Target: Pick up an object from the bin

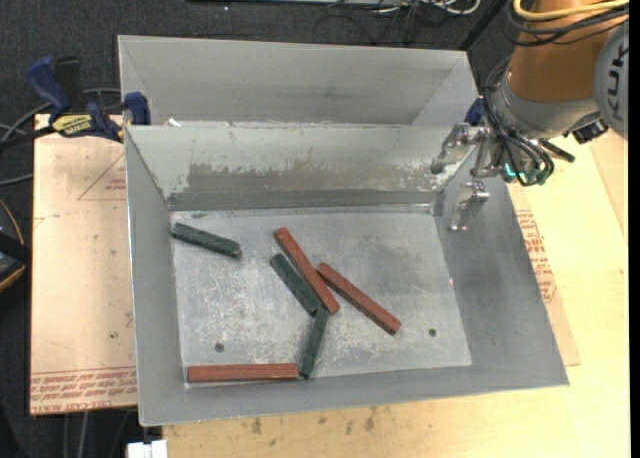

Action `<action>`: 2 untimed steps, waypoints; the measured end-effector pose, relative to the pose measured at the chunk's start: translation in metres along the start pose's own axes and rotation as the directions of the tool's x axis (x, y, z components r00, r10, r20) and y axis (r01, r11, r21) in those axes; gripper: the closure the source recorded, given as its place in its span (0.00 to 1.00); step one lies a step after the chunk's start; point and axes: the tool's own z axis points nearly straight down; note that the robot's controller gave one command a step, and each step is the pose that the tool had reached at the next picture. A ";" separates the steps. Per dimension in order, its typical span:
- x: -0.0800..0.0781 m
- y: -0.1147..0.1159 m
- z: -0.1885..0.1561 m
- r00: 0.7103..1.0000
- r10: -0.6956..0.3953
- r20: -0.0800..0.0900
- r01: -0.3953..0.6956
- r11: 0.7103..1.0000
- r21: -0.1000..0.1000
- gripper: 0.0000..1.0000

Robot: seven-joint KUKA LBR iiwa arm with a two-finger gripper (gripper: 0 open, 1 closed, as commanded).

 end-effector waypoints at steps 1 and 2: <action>-0.002 0.001 -0.005 1.000 -0.003 0.008 0.003 1.000 0.001 1.00; -0.002 0.001 -0.005 1.000 -0.003 0.008 0.003 1.000 0.001 1.00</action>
Offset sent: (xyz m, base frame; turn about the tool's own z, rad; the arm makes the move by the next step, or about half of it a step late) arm 0.0000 0.0000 0.0000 0.0000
